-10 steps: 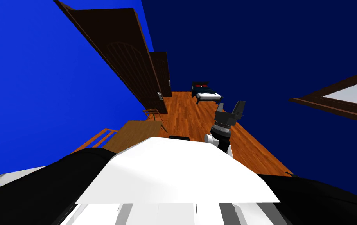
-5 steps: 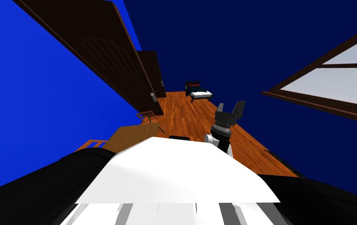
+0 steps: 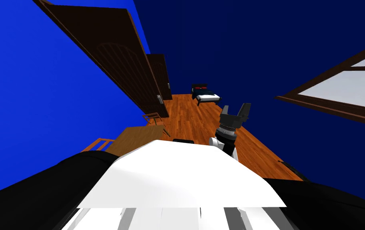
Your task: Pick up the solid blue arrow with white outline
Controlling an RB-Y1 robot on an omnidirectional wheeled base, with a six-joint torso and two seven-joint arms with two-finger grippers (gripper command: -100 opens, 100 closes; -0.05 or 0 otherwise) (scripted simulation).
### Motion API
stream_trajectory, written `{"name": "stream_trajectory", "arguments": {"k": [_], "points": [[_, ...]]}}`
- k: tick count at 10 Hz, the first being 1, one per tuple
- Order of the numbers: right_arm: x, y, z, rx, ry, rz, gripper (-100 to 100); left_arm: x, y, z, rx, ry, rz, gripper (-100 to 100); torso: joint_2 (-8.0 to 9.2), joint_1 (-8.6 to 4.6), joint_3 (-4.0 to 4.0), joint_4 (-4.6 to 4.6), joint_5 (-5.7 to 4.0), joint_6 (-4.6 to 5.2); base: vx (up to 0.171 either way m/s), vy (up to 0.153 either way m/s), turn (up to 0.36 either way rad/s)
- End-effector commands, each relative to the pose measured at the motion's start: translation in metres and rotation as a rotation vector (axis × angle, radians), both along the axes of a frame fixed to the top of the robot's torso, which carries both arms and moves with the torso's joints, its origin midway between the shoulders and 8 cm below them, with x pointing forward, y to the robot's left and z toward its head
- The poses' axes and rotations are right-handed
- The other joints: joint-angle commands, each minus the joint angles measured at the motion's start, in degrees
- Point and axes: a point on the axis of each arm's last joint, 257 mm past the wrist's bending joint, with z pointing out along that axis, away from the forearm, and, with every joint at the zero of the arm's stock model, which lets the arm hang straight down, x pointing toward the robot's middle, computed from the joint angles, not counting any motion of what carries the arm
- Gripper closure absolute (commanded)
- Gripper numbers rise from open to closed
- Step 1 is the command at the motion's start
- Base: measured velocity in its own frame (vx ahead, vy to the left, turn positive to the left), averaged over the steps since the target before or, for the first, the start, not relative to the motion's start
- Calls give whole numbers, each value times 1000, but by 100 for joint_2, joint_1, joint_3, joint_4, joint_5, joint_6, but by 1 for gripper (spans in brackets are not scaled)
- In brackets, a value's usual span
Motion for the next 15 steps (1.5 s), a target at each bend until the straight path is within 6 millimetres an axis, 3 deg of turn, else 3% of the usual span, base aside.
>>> {"name": "stream_trajectory", "arguments": {"k": [1, 2, 3, 9, 15], "points": [[0, 0, 0, 0, 0, 0, 0, 18, -3, -9, -20, 22, -72, -100, 0, 0, 0, 0, 0, 0, 76, 43, 427], [0, 0, 0, 0, 0, 0, 0, 48, -7, -17, -30, -12, -99, -100, -7, 5, -4, -1, 2, -1, 68, 46, 418], [0, 0, 0, 0, 0, 0, 0, 50, -7, -18, -30, -13, -100, -100, -7, 5, -3, 2, 22, 2, 31, 15, 125], [0, 0, 0, 0, 0, 0, 0, 162, -19, -36, -61, -16, -358, -100, -11, 25, -4, 3, 97, 3, 72, 20, 399], [0, 0, 0, 0, 0, 0, 0, 244, -25, -34, -46, -23, -534, -100, 4, 32, 3, 3, 103, 0, 57, 5, 309]]}}
